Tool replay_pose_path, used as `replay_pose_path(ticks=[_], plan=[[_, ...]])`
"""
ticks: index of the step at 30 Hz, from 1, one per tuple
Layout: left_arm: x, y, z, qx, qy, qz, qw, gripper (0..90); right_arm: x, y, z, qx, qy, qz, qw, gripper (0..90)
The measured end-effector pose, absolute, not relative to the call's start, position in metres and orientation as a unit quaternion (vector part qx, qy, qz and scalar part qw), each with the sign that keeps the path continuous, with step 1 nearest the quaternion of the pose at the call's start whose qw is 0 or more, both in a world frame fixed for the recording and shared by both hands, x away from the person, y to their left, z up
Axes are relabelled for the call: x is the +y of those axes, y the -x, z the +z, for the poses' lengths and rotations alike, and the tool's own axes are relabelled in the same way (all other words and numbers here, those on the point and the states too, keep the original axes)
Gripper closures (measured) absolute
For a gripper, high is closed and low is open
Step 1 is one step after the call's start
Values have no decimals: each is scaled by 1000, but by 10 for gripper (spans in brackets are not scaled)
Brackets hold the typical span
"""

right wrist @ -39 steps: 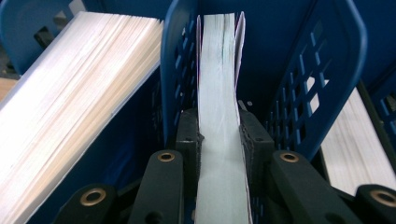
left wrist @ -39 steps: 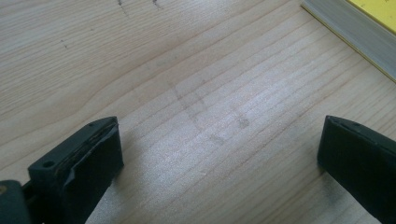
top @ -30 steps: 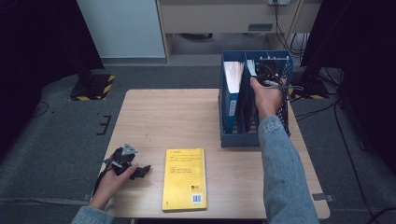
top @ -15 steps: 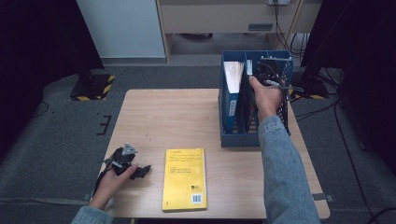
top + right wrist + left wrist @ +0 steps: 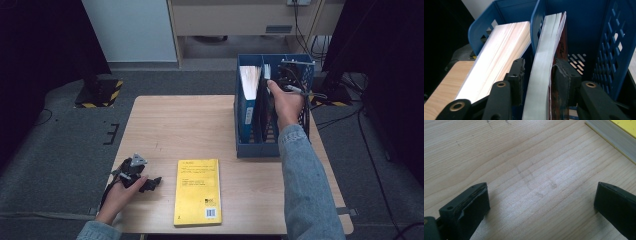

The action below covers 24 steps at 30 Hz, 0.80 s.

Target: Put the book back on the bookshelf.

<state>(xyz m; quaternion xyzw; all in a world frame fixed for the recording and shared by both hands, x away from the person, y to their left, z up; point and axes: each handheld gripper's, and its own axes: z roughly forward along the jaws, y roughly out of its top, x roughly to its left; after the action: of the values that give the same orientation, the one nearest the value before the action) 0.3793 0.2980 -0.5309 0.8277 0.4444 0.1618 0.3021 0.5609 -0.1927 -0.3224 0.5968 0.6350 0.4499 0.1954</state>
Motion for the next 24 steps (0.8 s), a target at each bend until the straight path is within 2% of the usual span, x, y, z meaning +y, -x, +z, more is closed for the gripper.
replay_pose_path(ticks=[3,17,24], plan=[[298,-379,-531,444,-828,162,302,0,-194,-559,-321,636,-594,453,194,584],[297,-379,-531,445,-827,162,302,0,-202,-545,-311,645,-572,468,195,394],[297,-379,-531,445,-827,162,302,0,-207,-539,-309,646,-572,468,193,370]])
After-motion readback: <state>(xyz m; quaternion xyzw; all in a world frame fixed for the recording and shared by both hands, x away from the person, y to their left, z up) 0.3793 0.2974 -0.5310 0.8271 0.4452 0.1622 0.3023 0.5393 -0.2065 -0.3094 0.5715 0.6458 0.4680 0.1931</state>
